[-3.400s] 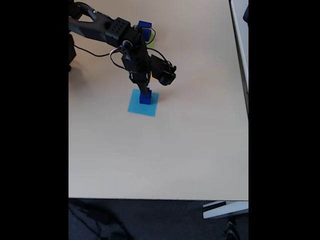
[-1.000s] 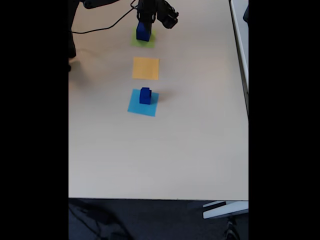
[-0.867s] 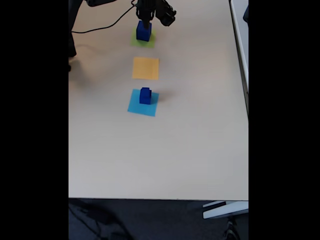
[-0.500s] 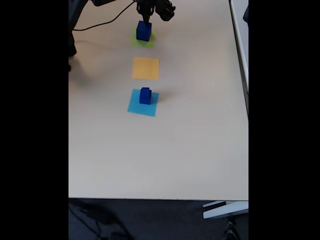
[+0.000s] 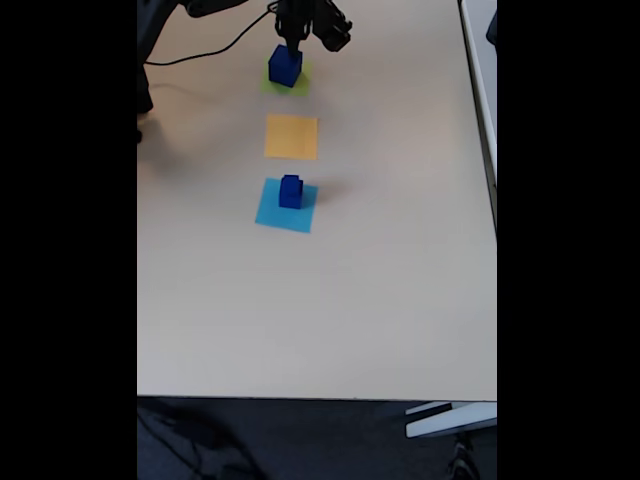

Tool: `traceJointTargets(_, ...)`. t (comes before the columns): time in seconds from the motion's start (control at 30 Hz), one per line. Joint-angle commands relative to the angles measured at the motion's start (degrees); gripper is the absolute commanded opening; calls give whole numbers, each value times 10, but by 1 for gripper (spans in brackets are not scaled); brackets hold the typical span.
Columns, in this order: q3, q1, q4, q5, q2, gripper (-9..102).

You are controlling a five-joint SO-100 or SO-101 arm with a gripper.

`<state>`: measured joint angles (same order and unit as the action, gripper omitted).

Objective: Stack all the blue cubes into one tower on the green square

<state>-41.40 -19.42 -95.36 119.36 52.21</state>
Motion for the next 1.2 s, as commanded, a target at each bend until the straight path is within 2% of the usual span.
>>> traceJointTargets(0.0, 77, 4, -28, -6, 33, 0)
traceJointTargets(0.4, 122, -5, -47, 18, 6, 0)
traceJointTargets(0.73, 68, -12, -49, 79, 13, 0)
traceJointTargets(1.17, 15, -12, -48, 106, 25, 0)
